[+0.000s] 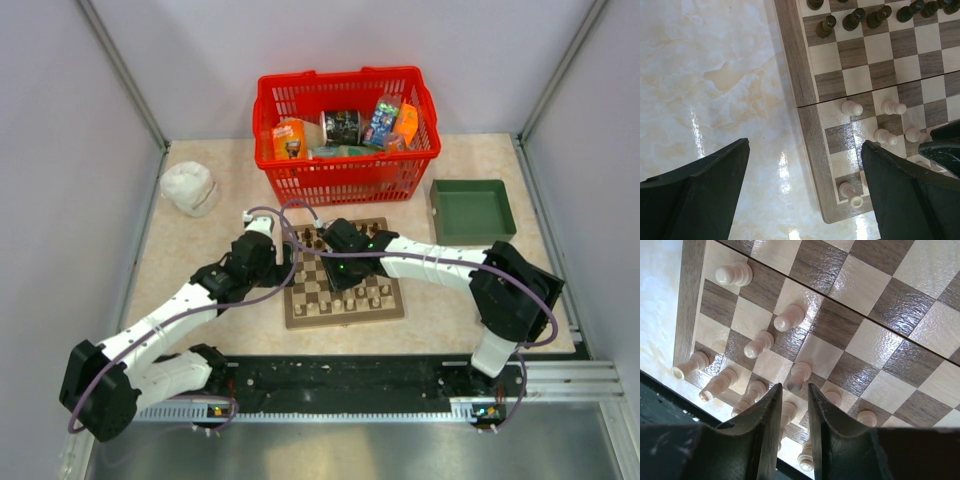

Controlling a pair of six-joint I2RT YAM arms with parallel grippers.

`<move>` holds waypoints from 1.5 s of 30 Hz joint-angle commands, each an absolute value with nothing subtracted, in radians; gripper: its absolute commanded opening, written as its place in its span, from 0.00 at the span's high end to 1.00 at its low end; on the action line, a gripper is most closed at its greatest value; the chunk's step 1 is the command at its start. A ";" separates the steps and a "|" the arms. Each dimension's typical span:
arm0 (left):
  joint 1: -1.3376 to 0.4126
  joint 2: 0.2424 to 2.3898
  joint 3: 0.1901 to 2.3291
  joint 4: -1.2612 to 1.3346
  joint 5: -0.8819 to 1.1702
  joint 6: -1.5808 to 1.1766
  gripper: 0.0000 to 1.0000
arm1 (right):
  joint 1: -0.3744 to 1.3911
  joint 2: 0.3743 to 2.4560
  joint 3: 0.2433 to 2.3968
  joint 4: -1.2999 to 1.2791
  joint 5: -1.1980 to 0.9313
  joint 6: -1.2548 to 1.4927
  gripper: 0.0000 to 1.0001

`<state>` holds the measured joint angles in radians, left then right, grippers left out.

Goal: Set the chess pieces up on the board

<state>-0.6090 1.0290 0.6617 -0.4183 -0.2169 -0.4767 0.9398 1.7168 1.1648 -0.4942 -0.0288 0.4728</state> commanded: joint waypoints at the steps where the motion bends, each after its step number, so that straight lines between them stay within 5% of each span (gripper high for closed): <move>1: -0.606 1.008 0.664 -0.387 -0.212 -0.479 0.01 | 0.951 1.704 1.187 -0.463 -0.006 0.483 0.72; 45: -0.603 1.008 0.664 -0.390 -0.216 -0.477 0.01 | 0.951 1.732 1.180 -0.459 -0.021 0.476 0.78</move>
